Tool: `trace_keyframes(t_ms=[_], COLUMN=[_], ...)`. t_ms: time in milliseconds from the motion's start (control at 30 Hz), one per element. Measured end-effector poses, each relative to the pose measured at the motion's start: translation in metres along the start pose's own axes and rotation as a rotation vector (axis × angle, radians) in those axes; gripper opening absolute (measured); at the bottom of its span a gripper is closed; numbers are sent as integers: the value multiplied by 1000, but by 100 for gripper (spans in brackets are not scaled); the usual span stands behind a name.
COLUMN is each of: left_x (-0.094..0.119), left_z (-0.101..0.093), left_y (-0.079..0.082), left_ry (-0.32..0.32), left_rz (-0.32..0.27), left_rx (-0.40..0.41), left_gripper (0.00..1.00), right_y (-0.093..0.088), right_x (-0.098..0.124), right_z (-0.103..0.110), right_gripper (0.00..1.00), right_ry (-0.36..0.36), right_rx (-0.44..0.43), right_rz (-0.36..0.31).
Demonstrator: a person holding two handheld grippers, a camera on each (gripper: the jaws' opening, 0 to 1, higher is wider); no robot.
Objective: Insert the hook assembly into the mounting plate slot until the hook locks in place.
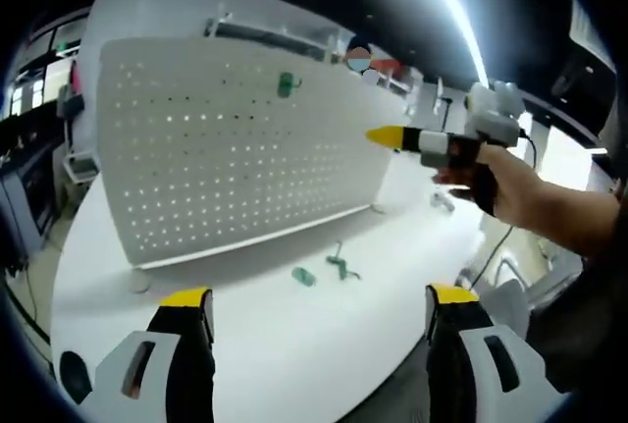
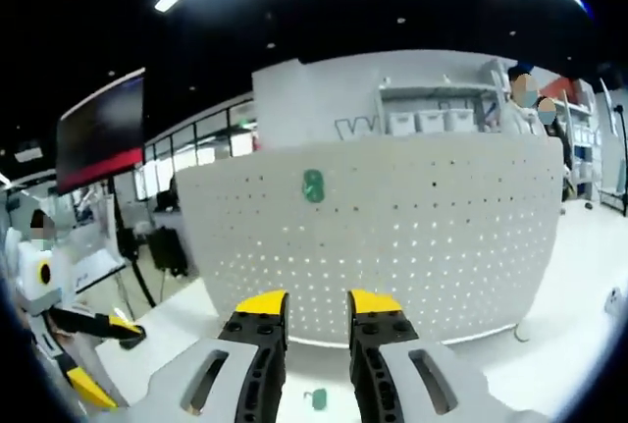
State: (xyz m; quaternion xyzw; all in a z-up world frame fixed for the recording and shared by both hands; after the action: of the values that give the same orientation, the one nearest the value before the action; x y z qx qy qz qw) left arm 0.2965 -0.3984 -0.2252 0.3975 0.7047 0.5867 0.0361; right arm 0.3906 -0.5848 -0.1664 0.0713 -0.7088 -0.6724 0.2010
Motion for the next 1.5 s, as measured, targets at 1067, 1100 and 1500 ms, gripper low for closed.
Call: trace_keyframes(t_ms=[1067, 1100, 1500], left_x=[-8, -7, -9], left_z=[-4, -3, -5], left_y=[-33, -37, -67], left_ry=[-33, -33, -34], left_rz=[136, 157, 292], left_rx=[39, 52, 54], left_gripper=[90, 90, 90], right_y=[-111, -113, -141], right_x=[38, 39, 31], right_z=[39, 40, 23], right_gripper=[22, 22, 22], right_ry=[146, 150, 206], right_rx=[-3, -7, -9], right_rz=[295, 304, 442])
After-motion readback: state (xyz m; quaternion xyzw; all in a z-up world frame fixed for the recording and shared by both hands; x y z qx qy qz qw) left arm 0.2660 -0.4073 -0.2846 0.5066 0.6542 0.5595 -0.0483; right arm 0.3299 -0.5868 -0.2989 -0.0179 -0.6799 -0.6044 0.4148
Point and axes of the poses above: the point that each gripper's makers call its tool centre point, and the gripper's own axes: x roughly backward along the fingers, z roughly to its left, y roughly out of its top, the point moved 3 cm from there along x, roughly backward along the fingers, and after that the axes turned 6 degrees about x, right-handed, at the moved point
